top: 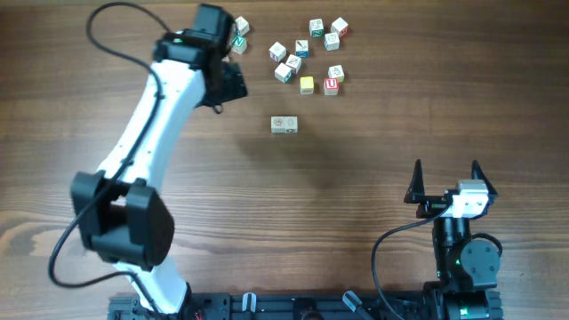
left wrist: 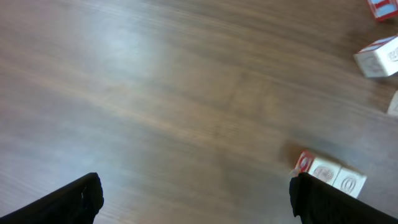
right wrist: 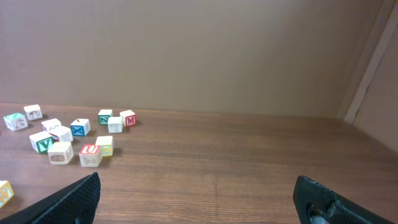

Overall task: Form a horizontal line
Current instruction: 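Lift the left gripper and swing the left arm back out of the way, then reach the right gripper forward toward the block cluster near the red U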

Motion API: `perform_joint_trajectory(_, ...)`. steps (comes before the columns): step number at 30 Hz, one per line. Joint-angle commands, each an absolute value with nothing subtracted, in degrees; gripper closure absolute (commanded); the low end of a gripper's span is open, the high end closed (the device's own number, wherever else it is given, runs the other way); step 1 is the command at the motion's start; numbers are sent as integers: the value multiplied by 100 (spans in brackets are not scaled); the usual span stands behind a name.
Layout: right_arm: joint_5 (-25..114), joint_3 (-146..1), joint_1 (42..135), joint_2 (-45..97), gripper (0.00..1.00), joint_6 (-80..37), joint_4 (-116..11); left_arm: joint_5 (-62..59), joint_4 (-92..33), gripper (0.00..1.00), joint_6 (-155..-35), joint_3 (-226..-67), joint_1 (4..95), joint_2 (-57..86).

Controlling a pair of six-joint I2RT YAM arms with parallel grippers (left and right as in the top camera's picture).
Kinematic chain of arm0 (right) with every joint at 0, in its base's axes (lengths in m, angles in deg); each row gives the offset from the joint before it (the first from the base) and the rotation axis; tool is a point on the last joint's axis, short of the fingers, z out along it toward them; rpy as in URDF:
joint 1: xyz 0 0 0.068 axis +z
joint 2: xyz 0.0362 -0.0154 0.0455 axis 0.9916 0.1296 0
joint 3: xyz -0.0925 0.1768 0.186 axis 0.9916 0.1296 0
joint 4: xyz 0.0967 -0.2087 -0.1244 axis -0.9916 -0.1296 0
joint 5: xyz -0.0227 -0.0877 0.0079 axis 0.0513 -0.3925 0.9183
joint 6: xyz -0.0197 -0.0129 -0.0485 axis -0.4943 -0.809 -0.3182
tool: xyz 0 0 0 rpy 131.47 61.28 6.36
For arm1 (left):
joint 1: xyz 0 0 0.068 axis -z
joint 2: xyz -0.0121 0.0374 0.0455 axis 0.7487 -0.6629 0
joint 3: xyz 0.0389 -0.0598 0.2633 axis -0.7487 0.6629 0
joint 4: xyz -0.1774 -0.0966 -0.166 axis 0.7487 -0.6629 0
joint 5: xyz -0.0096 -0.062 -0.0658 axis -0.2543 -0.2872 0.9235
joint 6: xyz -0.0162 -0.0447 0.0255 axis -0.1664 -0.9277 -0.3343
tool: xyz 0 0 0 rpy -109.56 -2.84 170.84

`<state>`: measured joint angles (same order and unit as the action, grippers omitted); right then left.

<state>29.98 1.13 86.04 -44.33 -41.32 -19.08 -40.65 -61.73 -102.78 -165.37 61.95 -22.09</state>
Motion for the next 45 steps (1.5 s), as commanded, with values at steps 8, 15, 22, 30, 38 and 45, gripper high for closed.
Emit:
perform_joint_trajectory(8,3315,120,8613,-4422,0,-1663,-1598,-3814,-6549,0,-10296,-16614,5944,-1459)
perform_joint_trajectory(15,2815,120,8611,-4422,0,3004,-1613,-3964,-6528,0,-10289,-16614,5944,-799)
perform_joint_trajectory(22,3435,117,8613,-4381,0,2849,-1480,-4246,-6547,0,-10304,-16596,5774,-572)
perform_joint_trajectory(30,3851,-335,8613,-3469,0,1824,-1666,-3960,-6565,0,-10342,-16518,5334,-572)
perform_joint_trajectory(38,4002,-2219,8613,-899,0,497,-2656,-3776,-6578,0,-10339,-16518,5041,-572)
perform_joint_trajectory(45,4382,-4403,8613,1444,0,-369,-4632,-3770,-6705,0,-10337,-16518,5044,-572)
